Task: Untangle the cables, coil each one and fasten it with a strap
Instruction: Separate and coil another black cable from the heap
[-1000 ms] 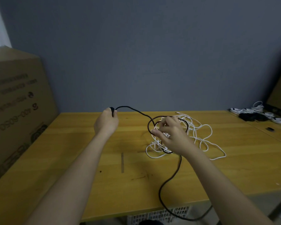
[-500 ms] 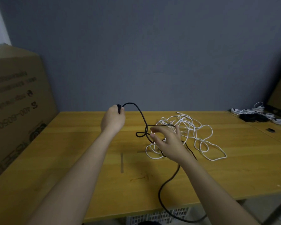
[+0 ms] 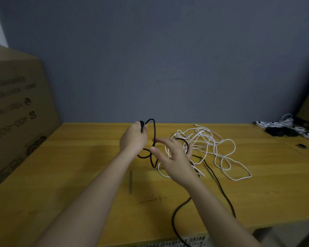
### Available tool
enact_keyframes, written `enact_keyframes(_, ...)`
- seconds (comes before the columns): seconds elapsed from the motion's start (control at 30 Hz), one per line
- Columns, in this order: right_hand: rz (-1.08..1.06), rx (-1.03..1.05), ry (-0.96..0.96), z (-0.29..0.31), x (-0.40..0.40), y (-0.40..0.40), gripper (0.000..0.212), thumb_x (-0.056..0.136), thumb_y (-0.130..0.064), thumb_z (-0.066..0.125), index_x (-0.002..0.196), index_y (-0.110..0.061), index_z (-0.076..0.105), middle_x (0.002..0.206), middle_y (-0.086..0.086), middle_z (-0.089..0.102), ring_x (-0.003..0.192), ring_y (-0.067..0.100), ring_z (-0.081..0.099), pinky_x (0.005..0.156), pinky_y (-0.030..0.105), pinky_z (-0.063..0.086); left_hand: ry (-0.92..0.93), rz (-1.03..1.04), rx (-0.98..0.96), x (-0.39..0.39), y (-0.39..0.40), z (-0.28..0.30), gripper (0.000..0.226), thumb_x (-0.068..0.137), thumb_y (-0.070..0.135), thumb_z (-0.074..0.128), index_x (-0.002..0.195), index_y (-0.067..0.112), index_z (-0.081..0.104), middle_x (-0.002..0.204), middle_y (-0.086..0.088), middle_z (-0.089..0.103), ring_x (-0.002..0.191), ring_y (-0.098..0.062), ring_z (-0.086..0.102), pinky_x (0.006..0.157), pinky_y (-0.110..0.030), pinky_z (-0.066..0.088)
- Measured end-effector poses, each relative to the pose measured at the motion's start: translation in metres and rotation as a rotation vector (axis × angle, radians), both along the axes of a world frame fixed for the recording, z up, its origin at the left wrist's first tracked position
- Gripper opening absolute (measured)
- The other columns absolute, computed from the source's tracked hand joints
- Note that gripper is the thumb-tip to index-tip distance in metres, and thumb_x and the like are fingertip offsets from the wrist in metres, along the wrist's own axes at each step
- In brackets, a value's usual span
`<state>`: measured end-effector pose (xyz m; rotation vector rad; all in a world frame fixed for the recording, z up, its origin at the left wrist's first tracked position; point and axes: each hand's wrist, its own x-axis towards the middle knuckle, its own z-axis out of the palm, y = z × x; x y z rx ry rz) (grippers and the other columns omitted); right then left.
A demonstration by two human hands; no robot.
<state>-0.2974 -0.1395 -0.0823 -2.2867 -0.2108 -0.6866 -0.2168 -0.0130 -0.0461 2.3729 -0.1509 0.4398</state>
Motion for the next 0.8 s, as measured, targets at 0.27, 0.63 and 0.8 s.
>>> enact_keyframes(0.27,-0.194,-0.326,-0.175,-0.004,0.005,0.000,0.018,0.098,-0.029,0.047,0.089,-0.021,0.060,0.096,-0.013,0.066,0.137,0.009,0.037,0.111,0.044,-0.025,-0.041,-0.067,-0.071,0.002,0.009,-0.003,0.036,0.103,0.036,0.035,0.095,0.008,0.056,0.068,-0.001,0.050,0.055,-0.017,0.045,0.049,-0.030,0.031)
enact_keyframes(0.63,-0.457,-0.392,-0.405,0.016,0.040,-0.051,0.030,0.097,-0.030,0.039,0.090,-0.012,0.062,0.074,0.006,0.057,0.073,0.029,0.053,0.092,0.043,0.038,0.435,-0.660,-0.545,-0.016,0.055,0.011,0.036,0.102,0.040,0.036,0.077,0.014,0.043,0.048,0.003,0.034,0.041,-0.011,0.028,0.052,-0.027,0.032)
enact_keyframes(0.8,-0.490,-0.527,-0.414,0.025,0.065,-0.037,0.031,0.093,-0.037,0.045,0.084,-0.022,0.070,0.069,0.003,0.056,0.069,0.028,0.054,0.077,0.037,0.024,0.606,-0.888,-0.768,-0.041,0.067,0.022,0.038,0.090,0.044,0.039,0.062,0.018,0.034,0.042,0.006,0.031,0.032,-0.007,0.023,0.042,-0.021,0.034)
